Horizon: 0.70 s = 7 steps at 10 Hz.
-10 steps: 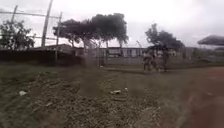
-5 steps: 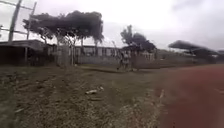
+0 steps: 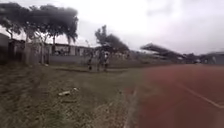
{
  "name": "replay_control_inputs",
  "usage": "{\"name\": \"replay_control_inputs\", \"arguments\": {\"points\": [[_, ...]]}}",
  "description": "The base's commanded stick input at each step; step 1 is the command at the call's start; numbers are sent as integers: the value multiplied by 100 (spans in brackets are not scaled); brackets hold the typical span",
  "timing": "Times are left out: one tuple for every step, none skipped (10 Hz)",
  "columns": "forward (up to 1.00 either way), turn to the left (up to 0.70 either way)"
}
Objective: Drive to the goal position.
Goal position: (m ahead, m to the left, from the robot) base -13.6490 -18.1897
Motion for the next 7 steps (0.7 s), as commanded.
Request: {"name": "replay_control_inputs", "arguments": {"points": [[0, -70], [0, -70], [0, -70], [0, -70], [0, -70], [0, -36], [0, -25]]}}
